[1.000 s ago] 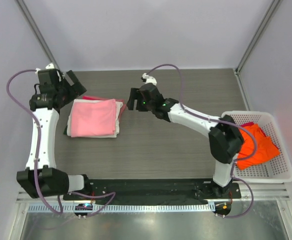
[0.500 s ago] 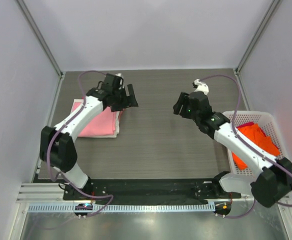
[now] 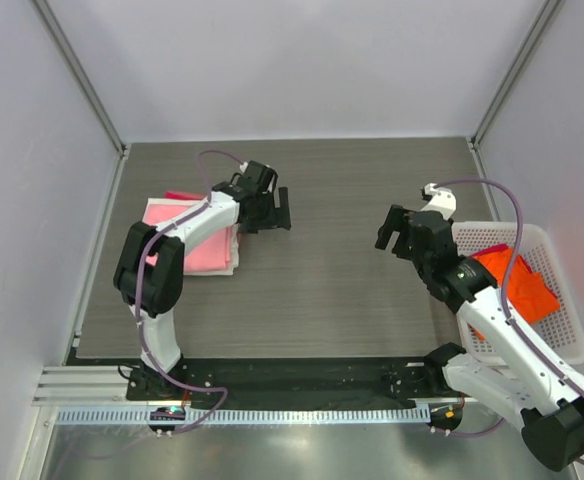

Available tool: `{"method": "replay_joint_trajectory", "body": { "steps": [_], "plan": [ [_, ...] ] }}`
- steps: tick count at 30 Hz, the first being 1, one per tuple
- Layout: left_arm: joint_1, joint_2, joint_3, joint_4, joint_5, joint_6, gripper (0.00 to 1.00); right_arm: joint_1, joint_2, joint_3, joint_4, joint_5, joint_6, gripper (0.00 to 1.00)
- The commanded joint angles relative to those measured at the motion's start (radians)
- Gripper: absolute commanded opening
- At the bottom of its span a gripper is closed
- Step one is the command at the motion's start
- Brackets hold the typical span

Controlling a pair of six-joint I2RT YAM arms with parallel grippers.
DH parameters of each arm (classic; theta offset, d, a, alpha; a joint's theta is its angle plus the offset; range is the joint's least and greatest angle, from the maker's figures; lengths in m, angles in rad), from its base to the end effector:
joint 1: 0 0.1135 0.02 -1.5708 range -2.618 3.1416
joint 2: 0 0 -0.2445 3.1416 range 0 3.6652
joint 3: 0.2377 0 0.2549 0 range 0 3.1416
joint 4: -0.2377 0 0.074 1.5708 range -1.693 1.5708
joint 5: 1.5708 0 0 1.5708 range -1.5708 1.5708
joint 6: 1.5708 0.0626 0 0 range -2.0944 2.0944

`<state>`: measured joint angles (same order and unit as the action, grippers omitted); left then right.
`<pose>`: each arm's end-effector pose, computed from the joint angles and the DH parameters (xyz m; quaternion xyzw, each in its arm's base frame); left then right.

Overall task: Fold and stack the t-shirts
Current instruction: Reset both grippers

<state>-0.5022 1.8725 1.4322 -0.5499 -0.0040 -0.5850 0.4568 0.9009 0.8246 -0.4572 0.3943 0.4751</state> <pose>0.3659 -0.2006 0.1815 -0.0402 0.9573 -0.1464 0.2460 0.2199 0.0813 0.2791 0.1049 0.8507 0.0664 0.5107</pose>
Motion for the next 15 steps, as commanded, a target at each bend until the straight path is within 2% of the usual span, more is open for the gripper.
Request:
{"method": "replay_joint_trajectory", "body": {
  "steps": [1,5,6,10,13,15],
  "plan": [
    [-0.010,0.019,-0.024,0.062,-0.039,0.022,0.90,0.003,-0.039,-0.028,-0.011,0.029,0.014,0.90],
    [-0.073,-0.105,-0.197,0.188,-0.086,0.010,0.93,0.003,-0.085,-0.068,-0.006,0.041,0.045,0.91],
    [-0.087,-0.169,-0.287,0.240,-0.105,0.005,0.94,0.003,-0.095,-0.082,0.009,0.046,0.051,0.92],
    [-0.148,-0.342,-0.500,0.363,-0.155,-0.010,0.99,0.003,-0.181,-0.207,0.087,0.037,0.059,0.95],
    [-0.188,-0.464,-0.637,0.424,-0.168,-0.016,1.00,0.003,-0.241,-0.301,0.149,0.060,0.076,0.96],
    [-0.205,-0.516,-0.676,0.442,-0.153,-0.001,1.00,0.003,-0.266,-0.346,0.188,0.083,0.086,0.96]
  ]
}}
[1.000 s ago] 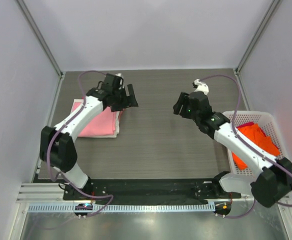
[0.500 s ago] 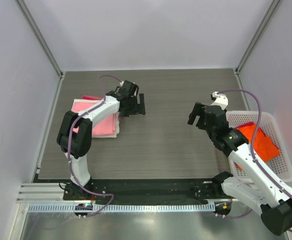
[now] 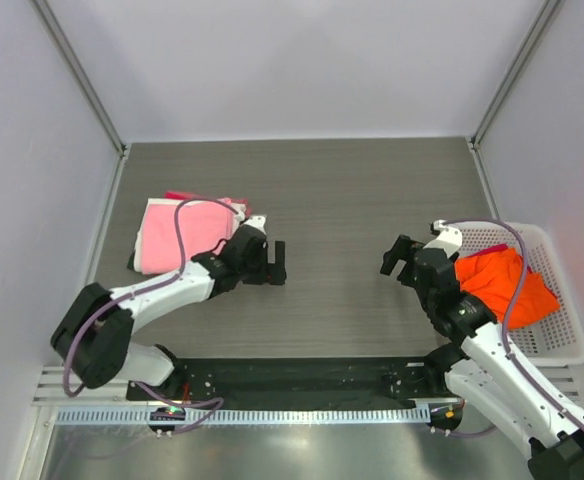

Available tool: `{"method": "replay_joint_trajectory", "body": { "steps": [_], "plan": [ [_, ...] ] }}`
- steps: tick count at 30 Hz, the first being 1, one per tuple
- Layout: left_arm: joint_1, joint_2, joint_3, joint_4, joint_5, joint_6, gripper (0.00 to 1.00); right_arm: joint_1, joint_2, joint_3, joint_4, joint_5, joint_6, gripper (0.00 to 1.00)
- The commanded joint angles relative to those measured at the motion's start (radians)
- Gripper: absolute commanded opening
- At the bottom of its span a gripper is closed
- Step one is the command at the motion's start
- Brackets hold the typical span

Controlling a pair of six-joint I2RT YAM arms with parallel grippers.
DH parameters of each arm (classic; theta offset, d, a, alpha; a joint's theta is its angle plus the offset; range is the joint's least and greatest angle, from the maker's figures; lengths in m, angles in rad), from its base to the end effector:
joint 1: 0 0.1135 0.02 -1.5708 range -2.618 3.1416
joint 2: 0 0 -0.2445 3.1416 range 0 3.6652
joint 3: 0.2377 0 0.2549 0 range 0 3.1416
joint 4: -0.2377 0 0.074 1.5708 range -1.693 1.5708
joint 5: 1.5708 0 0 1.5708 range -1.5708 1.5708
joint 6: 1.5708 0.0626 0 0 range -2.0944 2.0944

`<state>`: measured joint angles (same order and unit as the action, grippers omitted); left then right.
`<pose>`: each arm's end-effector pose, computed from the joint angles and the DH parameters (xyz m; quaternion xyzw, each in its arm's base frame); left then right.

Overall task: Fold and stack the t-shirts
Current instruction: Reset both grippers

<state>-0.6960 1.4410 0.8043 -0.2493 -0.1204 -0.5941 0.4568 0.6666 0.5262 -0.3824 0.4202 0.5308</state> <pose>0.2422 -0.1926 0.1515 0.0277 0.9401 -0.1562 0.3019 0.1864 0.0632 0.2240 0.1356 0.8423 0.0729 0.5165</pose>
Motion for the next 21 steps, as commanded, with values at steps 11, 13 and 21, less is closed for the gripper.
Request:
{"method": "replay_joint_trajectory", "body": {
  "steps": [11,13,21],
  "plan": [
    [-0.011,-0.430,-0.356,0.303,-0.225,0.024,1.00,0.003,-0.097,-0.258,0.321,-0.052,0.004,0.96],
    [-0.011,-0.482,-0.395,0.366,-0.184,0.037,1.00,0.003,-0.107,-0.270,0.339,-0.080,-0.003,0.96],
    [-0.011,-0.554,-0.432,0.410,-0.171,0.048,1.00,0.002,-0.107,-0.278,0.352,-0.098,-0.003,0.96]
  ]
}}
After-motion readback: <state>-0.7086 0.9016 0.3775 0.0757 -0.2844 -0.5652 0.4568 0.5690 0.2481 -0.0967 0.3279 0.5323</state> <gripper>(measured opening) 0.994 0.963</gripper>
